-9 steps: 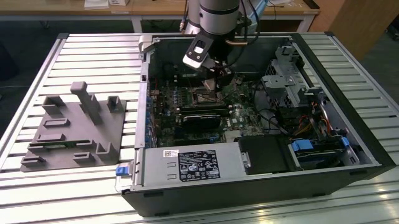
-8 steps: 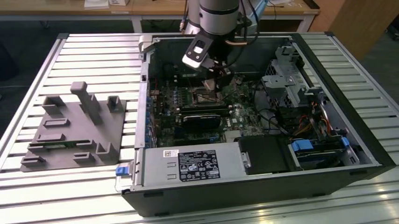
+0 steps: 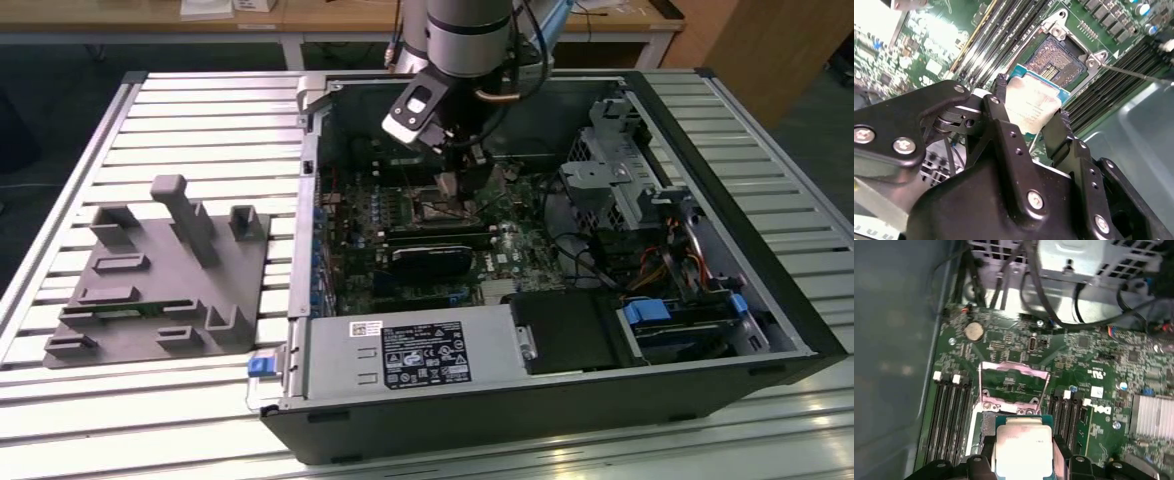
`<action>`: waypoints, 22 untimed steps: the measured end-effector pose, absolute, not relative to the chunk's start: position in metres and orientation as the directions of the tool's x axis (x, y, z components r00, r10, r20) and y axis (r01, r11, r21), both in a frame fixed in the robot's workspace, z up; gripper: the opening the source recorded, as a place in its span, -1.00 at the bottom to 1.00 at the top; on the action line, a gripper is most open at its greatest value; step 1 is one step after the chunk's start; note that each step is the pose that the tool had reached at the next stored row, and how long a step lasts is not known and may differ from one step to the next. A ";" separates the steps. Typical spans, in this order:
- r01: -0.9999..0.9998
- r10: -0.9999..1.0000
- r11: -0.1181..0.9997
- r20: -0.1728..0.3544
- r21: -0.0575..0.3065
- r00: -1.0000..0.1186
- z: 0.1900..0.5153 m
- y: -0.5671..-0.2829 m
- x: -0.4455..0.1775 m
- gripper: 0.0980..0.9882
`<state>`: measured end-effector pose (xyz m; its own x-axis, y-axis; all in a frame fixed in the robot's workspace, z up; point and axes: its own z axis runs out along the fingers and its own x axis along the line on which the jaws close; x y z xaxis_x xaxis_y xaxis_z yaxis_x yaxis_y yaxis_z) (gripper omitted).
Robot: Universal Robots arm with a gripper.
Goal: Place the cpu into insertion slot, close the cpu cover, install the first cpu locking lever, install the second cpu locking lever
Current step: 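Place the cpu into insertion slot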
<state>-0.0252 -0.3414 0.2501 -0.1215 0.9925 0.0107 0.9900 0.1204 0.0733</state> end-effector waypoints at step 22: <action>0.991 0.999 0.039 0.008 0.128 -0.041 0.239 -0.341 -0.038 -0.01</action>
